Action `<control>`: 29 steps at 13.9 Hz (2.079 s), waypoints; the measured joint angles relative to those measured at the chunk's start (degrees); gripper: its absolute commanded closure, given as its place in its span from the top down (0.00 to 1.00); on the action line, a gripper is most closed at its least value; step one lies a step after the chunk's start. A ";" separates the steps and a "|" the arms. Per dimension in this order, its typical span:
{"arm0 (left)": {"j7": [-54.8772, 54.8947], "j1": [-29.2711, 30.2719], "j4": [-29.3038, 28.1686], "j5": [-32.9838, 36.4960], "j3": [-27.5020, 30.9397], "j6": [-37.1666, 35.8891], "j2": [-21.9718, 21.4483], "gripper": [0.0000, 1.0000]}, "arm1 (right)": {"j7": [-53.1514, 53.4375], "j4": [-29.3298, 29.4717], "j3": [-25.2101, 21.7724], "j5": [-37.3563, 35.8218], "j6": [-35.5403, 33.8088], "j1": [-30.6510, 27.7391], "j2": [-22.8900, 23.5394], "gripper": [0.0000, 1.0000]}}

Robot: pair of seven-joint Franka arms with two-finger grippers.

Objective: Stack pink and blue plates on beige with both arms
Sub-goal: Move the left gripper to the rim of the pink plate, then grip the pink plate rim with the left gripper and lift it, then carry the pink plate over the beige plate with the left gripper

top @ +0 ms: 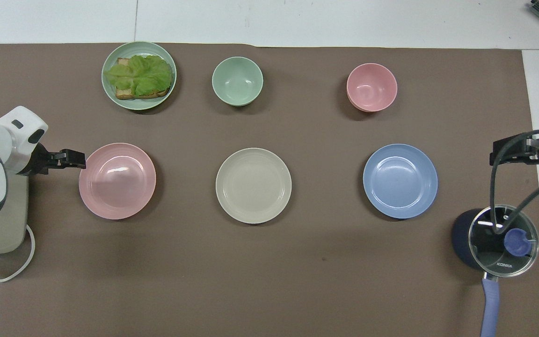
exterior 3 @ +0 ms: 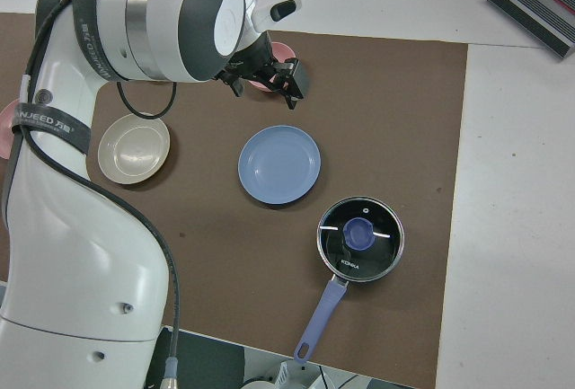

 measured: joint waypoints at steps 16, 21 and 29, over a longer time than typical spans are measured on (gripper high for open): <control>0.52 0.25 -3.93 -0.06 0.10 5.92 2.17 0.00 | 0.00 0.00 0.00 0.00 0.00 0.00 0.00 1.00; 1.27 0.59 3.87 -0.06 0.20 -2.15 3.20 0.00 | 0.00 0.00 0.00 0.00 0.00 0.00 0.00 1.00; -5.37 -0.50 11.40 -8.76 -1.49 -15.75 -3.39 0.00 | 0.00 0.00 0.00 0.00 0.00 0.00 0.00 1.00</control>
